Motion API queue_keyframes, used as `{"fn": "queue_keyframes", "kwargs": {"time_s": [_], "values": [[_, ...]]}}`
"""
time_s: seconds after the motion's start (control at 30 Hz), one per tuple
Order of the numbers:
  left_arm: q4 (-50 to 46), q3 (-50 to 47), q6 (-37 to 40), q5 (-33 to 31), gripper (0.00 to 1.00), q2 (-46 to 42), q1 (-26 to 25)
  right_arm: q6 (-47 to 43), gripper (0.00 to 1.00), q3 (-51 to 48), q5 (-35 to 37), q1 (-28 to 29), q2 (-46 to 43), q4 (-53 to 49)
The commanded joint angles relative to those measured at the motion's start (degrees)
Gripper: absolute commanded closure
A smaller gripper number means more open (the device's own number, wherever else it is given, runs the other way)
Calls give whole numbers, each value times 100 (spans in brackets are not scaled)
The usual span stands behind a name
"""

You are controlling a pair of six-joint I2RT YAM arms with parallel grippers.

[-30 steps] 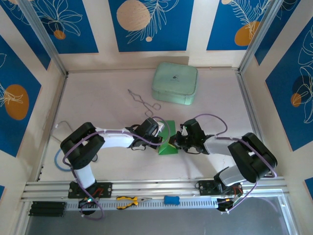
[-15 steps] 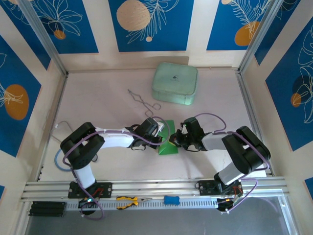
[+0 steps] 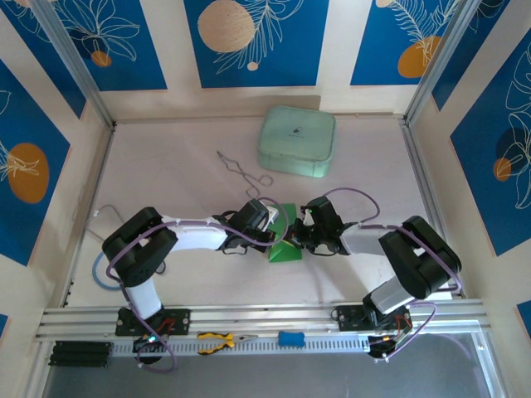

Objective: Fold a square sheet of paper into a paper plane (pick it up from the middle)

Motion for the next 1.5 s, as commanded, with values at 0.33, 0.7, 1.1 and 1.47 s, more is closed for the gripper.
{"fn": "queue_keyframes", "kwargs": {"time_s": [0.33,0.7,1.1,1.47], "values": [[-810,215,34,-123,82,-281,66,81,100,-297,128,22,461,63],[-904,-6,-695,109,78,-1269,80,74,100,-247,157,5,474,-25],[2,-47,-1368,2221,100,-695,-6,53,100,-217,198,-11,412,-186],[-7,40,-1361,2238,100,-176,-38,42,100,-186,192,-13,415,-252]]}}
